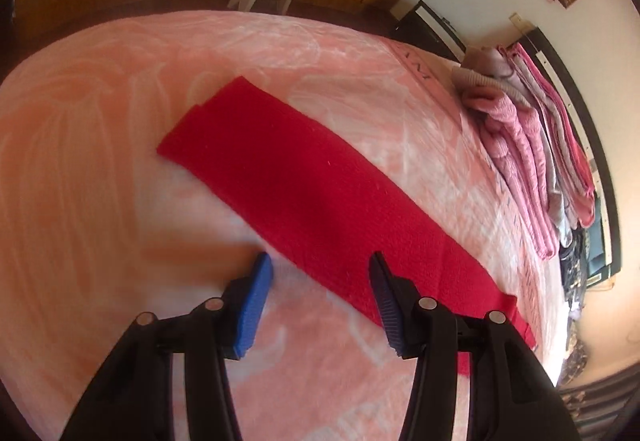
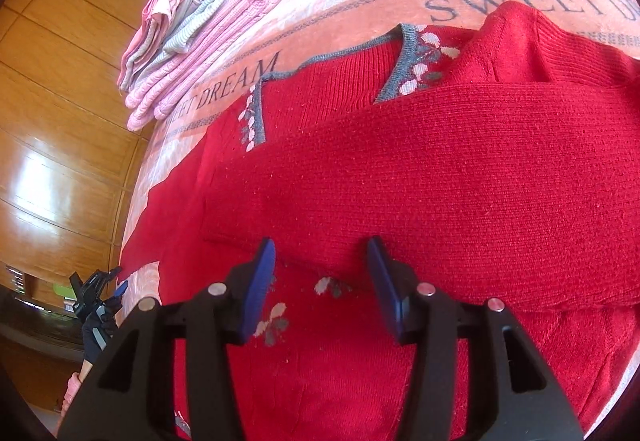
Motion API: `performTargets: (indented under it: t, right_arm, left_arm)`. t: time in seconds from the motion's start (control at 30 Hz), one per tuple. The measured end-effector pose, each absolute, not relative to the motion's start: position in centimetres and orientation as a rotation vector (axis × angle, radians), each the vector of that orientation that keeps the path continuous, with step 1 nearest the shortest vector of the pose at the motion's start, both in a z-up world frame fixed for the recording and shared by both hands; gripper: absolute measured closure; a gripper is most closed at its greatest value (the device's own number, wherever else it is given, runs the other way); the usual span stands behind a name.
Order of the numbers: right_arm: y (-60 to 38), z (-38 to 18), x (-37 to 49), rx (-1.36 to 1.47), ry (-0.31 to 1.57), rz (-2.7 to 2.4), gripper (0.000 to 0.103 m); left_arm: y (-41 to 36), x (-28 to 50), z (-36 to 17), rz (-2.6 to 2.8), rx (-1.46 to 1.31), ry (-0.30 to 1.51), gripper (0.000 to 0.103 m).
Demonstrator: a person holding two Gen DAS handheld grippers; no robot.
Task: Fold small clothes
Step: 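Grasp the other sleeve cuff with the left tool and lift it, then fold the held sleeve across the chest with the left tool and release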
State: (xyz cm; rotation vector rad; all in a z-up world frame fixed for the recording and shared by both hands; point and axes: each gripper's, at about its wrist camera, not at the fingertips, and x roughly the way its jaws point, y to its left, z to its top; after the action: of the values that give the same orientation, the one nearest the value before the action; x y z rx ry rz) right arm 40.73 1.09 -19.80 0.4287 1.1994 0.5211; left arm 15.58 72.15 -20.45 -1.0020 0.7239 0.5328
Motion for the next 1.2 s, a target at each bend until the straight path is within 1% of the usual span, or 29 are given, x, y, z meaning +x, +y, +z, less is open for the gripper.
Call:
performTargets:
  t: [0.13,0.2,0.27,0.33,0.37,0.47,0.5,0.53,0.67,0.87,1.2]
  right_arm:
    - [1.2,-19.8,40.7,0.427,1.194,0.514,0.054]
    - [1.2,-19.8,40.8,0.429,1.192,0.513,0.053]
    - [1.2,-19.8,40.8,0.429,1.190,0.515,0.053]
    - [1.1,-19.8,40.7,0.431,1.188,0.519,0.054]
    - [1.0,-19.9,40.6,0.432,1.187,0.521,0.055]
    - [0.6,-19.9,40.5,0.448,1.188,0.528,0.055]
    - [0.5,-19.9,40.4,0.453,1.189,0.529,0.055]
    - [0.4,-19.8,40.4,0.455,1.189,0.529,0.055]
    - [0.1,-19.2,39.9,0.447,1.181,0.530,0.054]
    - [-0.8,-18.3,39.0,0.413,1.161,0.539,0.053]
    - [-3.9,-18.4,38.0,0.431,1.160,0.526,0.053]
  left_arm:
    - [74.4,16.7,-20.5,0.537,-1.045,0.661,0.052]
    - [74.6,17.1,-20.4,0.550,-1.025,0.635,0.054]
    - [74.3,17.5,-20.1,0.555,-0.972,0.643,0.063]
    - [73.9,17.6,-19.7,0.545,-0.941,0.636,0.082]
    - [73.6,17.7,-19.4,0.536,-0.927,0.627,0.086]
    - [72.2,18.2,-17.7,0.515,-0.827,0.609,0.091]
    - [71.6,18.5,-17.1,0.505,-0.790,0.604,0.096]
    - [70.9,18.8,-16.5,0.489,-0.765,0.596,0.099]
    - [66.9,20.7,-13.9,0.398,-0.658,0.569,0.099]
    - [57.6,24.7,-11.8,0.199,-0.532,0.588,0.099]
    - [41.9,29.5,-12.2,-0.096,-0.461,0.667,0.099]
